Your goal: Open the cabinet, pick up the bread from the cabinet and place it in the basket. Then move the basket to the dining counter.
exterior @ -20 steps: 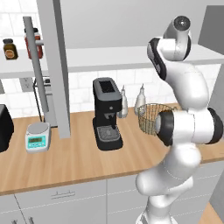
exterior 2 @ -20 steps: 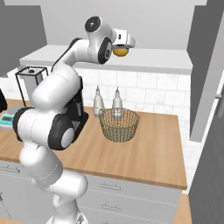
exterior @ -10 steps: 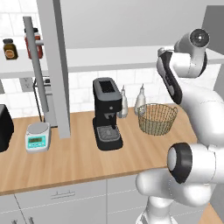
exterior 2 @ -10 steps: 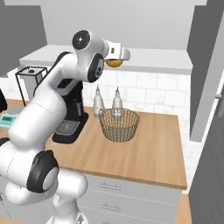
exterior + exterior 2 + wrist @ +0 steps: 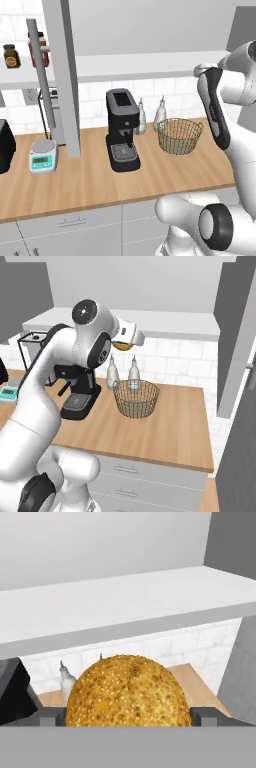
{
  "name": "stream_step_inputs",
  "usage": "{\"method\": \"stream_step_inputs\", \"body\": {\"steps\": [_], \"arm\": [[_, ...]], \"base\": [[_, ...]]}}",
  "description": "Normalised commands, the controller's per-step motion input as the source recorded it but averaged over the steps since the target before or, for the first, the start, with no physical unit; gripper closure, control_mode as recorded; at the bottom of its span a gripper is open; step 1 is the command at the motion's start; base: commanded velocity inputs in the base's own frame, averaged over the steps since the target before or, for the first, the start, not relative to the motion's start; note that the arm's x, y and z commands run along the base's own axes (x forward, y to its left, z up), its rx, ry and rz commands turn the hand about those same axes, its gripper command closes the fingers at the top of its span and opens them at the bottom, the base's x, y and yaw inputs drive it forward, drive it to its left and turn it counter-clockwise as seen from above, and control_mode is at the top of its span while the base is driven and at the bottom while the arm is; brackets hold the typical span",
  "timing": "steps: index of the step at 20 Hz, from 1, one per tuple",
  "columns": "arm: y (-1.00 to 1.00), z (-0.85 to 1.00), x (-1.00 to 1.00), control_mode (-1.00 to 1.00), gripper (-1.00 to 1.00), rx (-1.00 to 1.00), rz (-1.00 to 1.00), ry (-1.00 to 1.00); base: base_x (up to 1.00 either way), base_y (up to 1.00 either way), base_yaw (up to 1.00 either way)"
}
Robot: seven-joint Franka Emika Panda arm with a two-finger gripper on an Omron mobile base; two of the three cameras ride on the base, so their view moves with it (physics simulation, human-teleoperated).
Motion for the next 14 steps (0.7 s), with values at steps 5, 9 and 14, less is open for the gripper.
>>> {"method": "stream_step_inputs", "body": {"steps": [5, 9, 14], "arm": [[0.00, -0.17, -0.95, -1.00, 1.00, 0.08, 0.00, 0.24], [0.14, -0.69, -0.33, -1.00, 1.00, 0.01, 0.00, 0.14], [0.33, -0.61, -0.01, -1.00, 1.00, 0.00, 0.00, 0.00]], "base": [[0.00, 0.00, 0.00], [0.00, 0.00, 0.00], [0.00, 0.00, 0.00]]}}
